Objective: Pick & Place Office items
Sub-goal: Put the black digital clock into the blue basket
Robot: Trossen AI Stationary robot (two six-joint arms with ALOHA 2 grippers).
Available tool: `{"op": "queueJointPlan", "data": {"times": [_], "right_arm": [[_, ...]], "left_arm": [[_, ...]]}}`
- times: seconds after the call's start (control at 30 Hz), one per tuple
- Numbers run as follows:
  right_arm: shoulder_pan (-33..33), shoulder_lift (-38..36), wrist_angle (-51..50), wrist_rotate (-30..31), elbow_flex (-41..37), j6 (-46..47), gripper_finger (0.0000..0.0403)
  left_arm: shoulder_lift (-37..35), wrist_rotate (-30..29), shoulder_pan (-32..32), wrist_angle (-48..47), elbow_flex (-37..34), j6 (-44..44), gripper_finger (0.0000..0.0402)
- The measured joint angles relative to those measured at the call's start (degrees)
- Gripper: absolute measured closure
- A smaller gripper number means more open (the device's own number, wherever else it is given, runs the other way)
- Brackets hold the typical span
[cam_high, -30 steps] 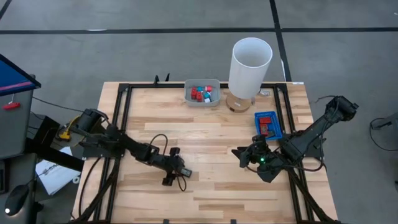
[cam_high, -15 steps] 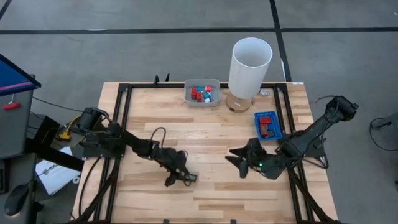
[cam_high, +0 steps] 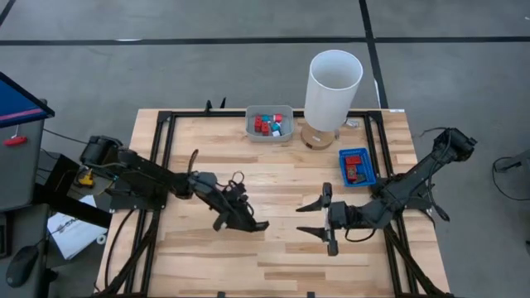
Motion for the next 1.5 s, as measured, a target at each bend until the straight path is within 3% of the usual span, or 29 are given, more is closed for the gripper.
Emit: {"op": "queueJointPlan", "data": {"times": [0.17,0.6,1.07,1.23,1.5], "right_arm": [[-1.2,3.3,-6.8,-1.9,5.8,-8.7,0.0204],[-7.2,17.1,-22.1,-9.1,26.1,-12.6,0.0209],[-8.2,22.5,-24.3,-10.4,31.0,-12.1,0.0220],[-8.4,22.5,-24.3,-10.4,31.0,-12.1,0.0252],[-8.5,22.5,-23.9,-10.8,30.9,-12.3,0.0341]], "left_arm": [[-3.3,0.0,0.0,0.0,2.7,-4.1,0.0242],[-3.1,-0.1,-0.1,-2.5,6.4,-5.3,0.0240],[-3.1,-0.2,-1.2,-2.2,6.4,-5.6,0.0238],[-3.1,-0.2,-1.4,-1.9,6.5,-5.5,0.0235],[-3.2,-0.2,-1.6,-1.5,6.5,-5.7,0.0233]]}}
